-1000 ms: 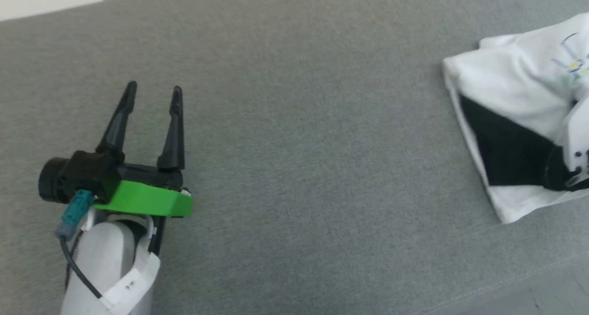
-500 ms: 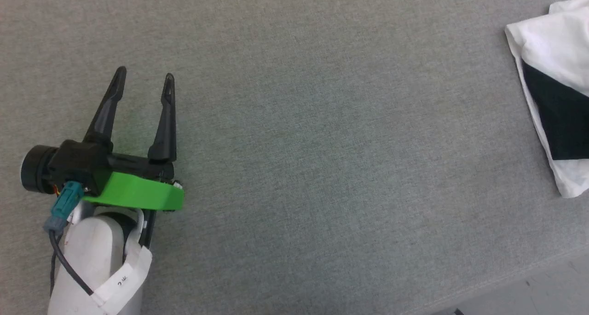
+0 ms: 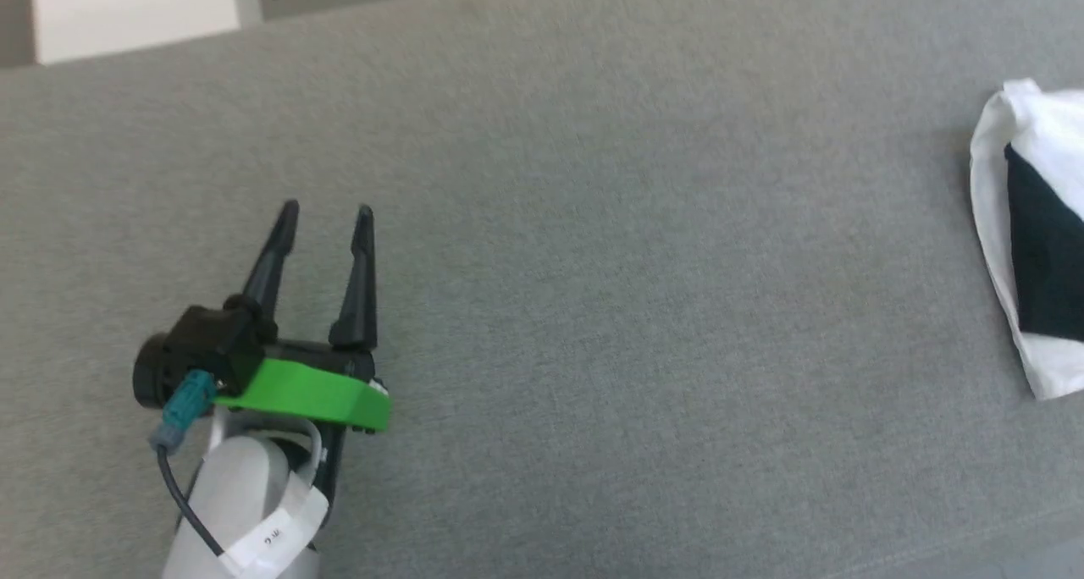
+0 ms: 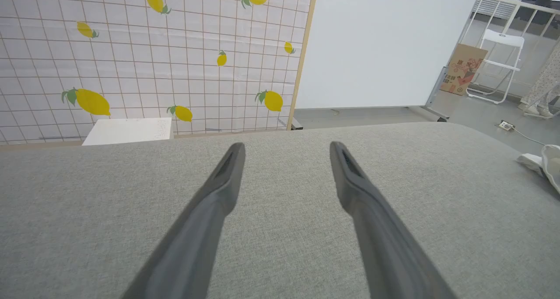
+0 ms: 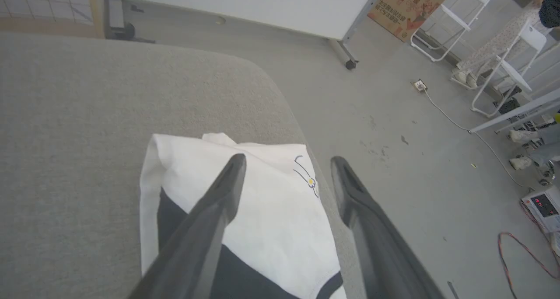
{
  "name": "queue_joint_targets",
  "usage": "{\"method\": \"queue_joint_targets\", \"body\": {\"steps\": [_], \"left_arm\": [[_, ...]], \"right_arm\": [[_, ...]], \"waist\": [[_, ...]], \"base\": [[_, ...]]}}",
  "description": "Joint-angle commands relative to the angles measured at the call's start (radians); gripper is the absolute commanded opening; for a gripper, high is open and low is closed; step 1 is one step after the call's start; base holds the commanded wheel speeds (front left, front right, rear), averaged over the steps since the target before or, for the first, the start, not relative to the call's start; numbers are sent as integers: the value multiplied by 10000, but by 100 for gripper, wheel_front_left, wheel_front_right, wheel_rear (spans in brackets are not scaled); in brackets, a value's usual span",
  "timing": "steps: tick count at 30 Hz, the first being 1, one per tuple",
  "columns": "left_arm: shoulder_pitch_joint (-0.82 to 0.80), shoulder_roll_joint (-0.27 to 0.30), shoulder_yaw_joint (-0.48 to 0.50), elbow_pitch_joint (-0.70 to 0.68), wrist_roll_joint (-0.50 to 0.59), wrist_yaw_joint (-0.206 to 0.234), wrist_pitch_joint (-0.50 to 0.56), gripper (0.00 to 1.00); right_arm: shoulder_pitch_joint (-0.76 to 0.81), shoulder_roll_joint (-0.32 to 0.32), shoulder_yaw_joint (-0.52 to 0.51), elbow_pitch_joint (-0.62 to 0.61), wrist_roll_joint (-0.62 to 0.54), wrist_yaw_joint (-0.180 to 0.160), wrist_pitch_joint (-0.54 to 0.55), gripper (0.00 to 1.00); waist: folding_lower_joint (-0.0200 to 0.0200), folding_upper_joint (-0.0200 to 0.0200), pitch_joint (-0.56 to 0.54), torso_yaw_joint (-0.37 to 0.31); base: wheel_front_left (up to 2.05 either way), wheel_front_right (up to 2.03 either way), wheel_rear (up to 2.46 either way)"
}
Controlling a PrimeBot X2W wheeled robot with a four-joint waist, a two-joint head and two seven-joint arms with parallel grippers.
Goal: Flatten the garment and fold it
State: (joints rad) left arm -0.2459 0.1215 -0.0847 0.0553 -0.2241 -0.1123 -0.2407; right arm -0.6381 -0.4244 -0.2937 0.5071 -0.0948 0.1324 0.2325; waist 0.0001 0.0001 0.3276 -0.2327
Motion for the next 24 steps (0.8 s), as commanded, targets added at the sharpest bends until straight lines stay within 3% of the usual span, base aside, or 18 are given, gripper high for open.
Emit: {"method": "queue_joint_targets", "body": {"steps": [1,6,14,24], "left_arm": [[130,-72,7,114,-110,23,-93,100],[320,-274,2,640,-318,61,-173,100],[507,-522,-28,1078,-394,201,-206,100],[982,-672,159,1080,-379,330,-209,100]], "right_arm": [[341,135,154,-379,369,-17,-272,100],[1736,620,756,-2164,1819,-17,-1275,100],[3876,1756,1490,-4524,2698,-17,-2556,100],[5498,2778,2018,-5021,2906,-17,-3854,100]], "waist": [[-1,-1,-1018,716],[-1,-1,-1696,1206],[-1,-1,-2368,1853],[-1,-1,-2759,2376]], "base": [[0,0,0],[0,0,0],[0,0,0],[0,0,0]]}}
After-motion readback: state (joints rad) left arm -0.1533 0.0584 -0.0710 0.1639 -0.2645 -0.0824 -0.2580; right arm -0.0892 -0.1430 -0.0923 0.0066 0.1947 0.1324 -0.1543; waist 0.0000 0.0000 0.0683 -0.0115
